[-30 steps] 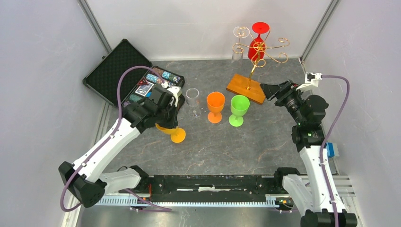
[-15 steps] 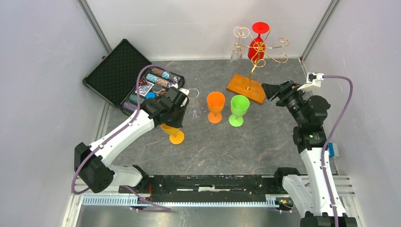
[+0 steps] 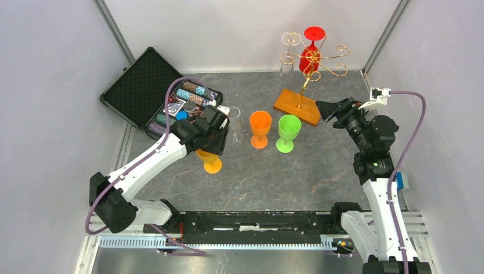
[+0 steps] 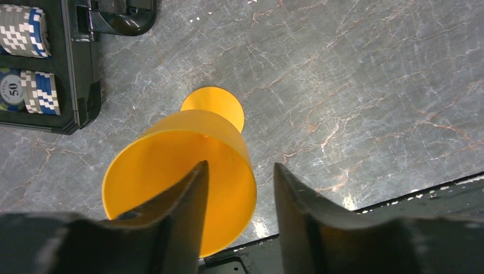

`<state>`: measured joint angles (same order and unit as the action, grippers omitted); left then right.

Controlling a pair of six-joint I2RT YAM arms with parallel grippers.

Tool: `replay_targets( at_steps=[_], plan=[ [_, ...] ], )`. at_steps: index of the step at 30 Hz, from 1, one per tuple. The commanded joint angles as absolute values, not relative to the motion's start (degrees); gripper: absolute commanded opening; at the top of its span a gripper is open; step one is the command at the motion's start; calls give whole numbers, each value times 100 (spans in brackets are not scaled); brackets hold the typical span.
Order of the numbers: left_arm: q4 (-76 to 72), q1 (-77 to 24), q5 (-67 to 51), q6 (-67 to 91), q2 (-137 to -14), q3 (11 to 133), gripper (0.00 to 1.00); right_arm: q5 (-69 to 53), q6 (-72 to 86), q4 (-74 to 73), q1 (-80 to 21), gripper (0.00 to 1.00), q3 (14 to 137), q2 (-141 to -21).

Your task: Take the wine glass off the wine glass rack

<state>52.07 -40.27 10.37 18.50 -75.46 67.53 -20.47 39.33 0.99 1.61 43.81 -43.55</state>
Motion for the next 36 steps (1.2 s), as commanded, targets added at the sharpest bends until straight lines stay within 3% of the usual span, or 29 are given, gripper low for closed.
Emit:
replay_targets(
  at_steps=[1,10,13,18,27,36],
  plan=[
    [4978,-4043,831,1458,-7069,7033,58,-2079,3891,158,168,77,4671,-4351],
    [4383,-4025,626,1020,-6628,7456,100,-2457,3647,154,167,79,5183,-4510],
    [3978,-4025,493,936,-6569,7540,100,-2727,3520,216,167,83,5536,-4717],
    [3634,-4025,462,988,-6538,7610,100,-2598,3692,145,168,79,6380,-5270],
    [3445,-4025,334,1098,-6308,7324,100,-2863,5090,602,95,56,7978,-7333],
    [3305,-4025,307,1116,-6142,7073,100,-1427,4991,-394,-580,43,9489,-8581]
  ],
)
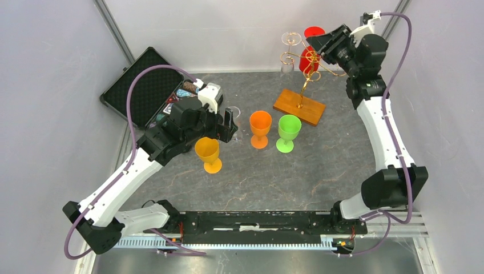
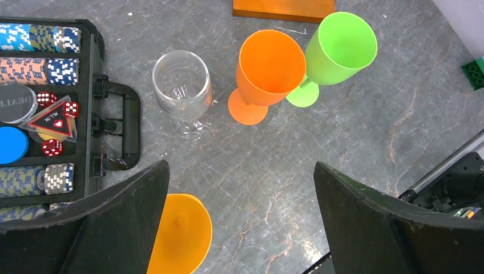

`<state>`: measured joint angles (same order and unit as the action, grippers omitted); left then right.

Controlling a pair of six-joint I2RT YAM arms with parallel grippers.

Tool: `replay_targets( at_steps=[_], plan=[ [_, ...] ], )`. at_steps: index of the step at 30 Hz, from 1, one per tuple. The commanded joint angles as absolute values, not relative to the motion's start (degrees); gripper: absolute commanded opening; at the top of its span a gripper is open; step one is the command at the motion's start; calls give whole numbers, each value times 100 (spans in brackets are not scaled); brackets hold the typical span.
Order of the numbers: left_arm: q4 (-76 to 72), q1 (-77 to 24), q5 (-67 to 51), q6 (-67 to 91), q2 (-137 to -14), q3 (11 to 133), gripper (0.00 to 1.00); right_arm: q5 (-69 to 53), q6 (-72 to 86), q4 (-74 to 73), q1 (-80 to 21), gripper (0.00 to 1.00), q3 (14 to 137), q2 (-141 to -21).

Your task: Take the wine glass off the wine glass rack

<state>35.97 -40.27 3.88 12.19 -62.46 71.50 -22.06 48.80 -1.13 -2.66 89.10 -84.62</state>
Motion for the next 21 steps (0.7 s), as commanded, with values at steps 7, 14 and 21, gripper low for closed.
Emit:
replay_targets(
  at_steps=[7,14,21],
  plan=[
    [3283,-4023,325,1125,-6066,6962,100,546,5327,-596,-1267,39,9415,-8748],
    [3129,-4025,286,1143,-5967,6803,100,1747,5716,-556,-1663,44,9527,-9058],
    [3041,-4021,290,1168,-5910,6743,100,2137,6220,-130,-1784,45,9444,-9197]
  ],
)
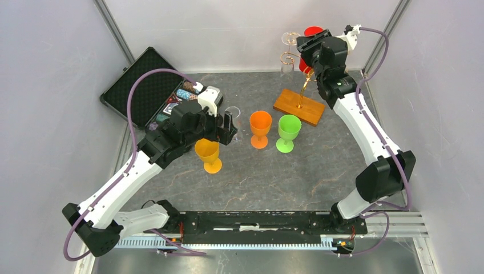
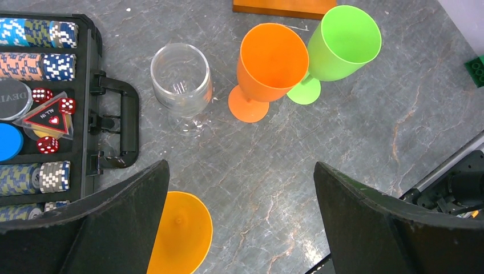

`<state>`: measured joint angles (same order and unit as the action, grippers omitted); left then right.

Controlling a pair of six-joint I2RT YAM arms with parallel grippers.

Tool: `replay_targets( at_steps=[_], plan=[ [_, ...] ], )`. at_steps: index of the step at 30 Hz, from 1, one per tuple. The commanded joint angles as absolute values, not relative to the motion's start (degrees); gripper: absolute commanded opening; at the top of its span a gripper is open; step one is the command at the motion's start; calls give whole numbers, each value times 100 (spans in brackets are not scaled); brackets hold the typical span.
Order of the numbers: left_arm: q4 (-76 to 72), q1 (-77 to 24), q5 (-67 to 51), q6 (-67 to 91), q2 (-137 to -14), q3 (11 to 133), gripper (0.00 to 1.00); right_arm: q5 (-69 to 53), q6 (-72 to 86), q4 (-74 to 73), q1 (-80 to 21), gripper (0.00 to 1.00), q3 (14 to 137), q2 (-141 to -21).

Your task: Take the wine glass off the wine glass rack

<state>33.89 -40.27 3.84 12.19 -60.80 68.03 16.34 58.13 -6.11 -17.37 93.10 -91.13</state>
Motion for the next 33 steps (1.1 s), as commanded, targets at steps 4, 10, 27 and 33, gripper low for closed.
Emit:
replay_targets(
  at_steps=[4,10,27,33],
  plan=[
    [2969,-4026,328,1224,-5849,6693,100,1994,6376,-284,-1784,50,9752,-9533],
    [2877,-4022,440,1257,-5680,6559,100,2017,6504,-299,-1784,51,9701,-9717],
    [2852,-4023,571,1249,-5635,6568,100,2265,6572,152,-1780,46,9881,-10181],
    [2848,-4018,616,1239,-5600,6522,100,2368,6410,541,-1775,38,9944,-10322]
  ],
)
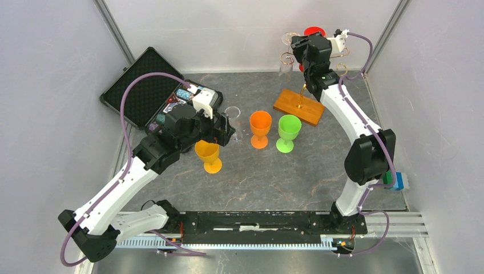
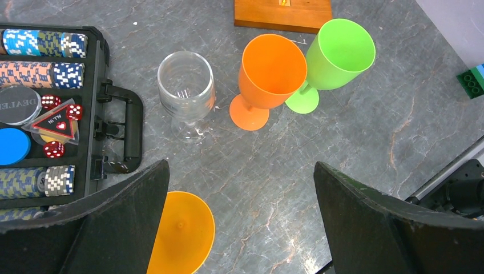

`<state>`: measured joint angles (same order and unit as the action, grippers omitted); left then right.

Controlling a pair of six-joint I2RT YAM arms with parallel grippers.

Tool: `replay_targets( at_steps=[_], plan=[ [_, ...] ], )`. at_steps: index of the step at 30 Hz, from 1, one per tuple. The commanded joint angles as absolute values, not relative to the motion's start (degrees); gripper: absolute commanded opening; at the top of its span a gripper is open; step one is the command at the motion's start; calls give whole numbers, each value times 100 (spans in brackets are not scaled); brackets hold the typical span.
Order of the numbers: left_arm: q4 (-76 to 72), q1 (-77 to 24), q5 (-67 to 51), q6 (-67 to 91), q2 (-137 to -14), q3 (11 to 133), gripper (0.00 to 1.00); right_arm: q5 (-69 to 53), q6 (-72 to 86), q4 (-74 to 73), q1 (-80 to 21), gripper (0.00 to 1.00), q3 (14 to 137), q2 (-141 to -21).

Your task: Take the wine glass off the wine glass rack

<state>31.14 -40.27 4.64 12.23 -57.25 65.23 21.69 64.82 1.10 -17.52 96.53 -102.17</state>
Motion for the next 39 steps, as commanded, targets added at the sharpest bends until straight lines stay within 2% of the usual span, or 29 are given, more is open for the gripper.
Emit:
replay_targets(
  at_steps=[1,11,18,25,39],
  plan=[
    [2850,-4020,621,1239,-5607,6521,100,2406,6389,550,-1770,37,9945,-10318],
    [2834,-4018,616,1257,-5652,6513,100,2613,6073,747,-1760,23,9878,-10166],
    [2822,-4017,637,1248,-5612,6521,100,2378,6167,860,-1650,0,9872,-10145],
    [2821,-4019,609,1257,-5634,6521,100,2039,6477,967,-1530,0,9848,-10143],
    [2821,-4017,628,1257,-5601,6504,100,2113,6440,1412,-1367,0,10081,-10352]
  ],
)
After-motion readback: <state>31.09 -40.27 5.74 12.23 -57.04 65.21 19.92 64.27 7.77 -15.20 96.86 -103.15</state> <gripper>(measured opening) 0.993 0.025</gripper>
